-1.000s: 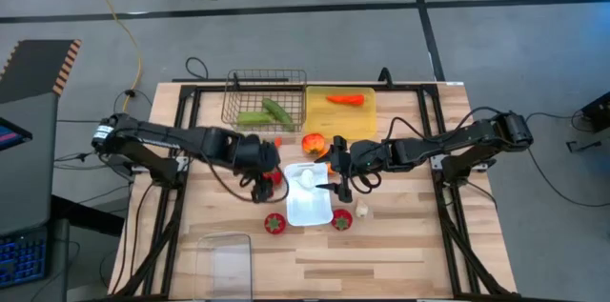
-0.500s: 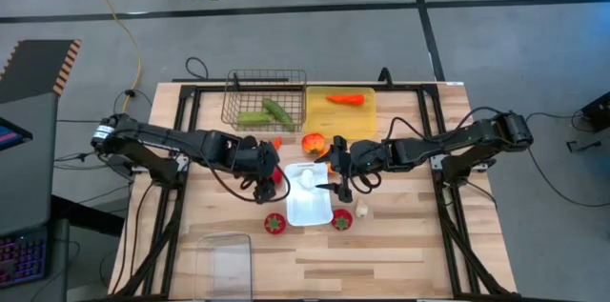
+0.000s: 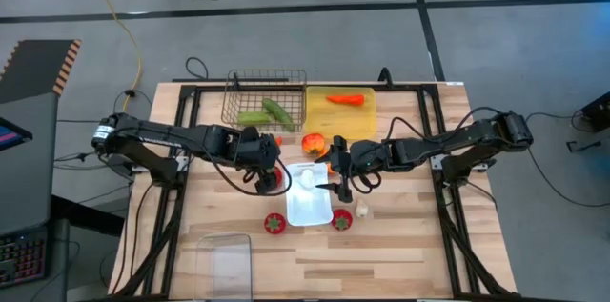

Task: Sort produce into baskets
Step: Put the top left red tomato into the transparent bin

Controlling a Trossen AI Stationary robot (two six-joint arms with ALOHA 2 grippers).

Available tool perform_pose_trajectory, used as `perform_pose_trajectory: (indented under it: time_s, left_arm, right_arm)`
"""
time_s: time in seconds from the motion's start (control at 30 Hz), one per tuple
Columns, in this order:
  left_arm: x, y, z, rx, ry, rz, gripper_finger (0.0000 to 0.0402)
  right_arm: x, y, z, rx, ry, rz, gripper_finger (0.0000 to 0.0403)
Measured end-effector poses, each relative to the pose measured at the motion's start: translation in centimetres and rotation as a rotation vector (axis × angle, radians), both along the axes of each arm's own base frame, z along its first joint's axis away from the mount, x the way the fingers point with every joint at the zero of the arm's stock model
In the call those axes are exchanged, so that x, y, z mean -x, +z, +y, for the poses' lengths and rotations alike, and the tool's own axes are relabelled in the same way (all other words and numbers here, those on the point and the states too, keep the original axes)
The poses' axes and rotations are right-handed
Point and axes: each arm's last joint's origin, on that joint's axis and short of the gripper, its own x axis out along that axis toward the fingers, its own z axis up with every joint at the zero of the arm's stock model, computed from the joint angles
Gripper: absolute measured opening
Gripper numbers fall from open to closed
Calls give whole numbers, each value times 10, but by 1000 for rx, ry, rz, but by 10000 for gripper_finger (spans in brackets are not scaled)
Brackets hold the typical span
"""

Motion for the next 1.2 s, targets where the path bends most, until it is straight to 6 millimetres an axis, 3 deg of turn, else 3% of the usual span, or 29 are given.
perform_pose_trajectory:
  time_s: [0.6,1.03,1.2]
  left_arm:
    - [-2,-6,-4,-67,-54,49,400]
    - [-39,-75,-3,-76,-113,334,400]
    - [-46,-91,-2,-74,-157,390,397]
  right_arm:
    - [0,0,0,0,0,4,372]
    - [0,-1,1,0,3,5,372]
    - [0,-1,1,0,3,5,372]
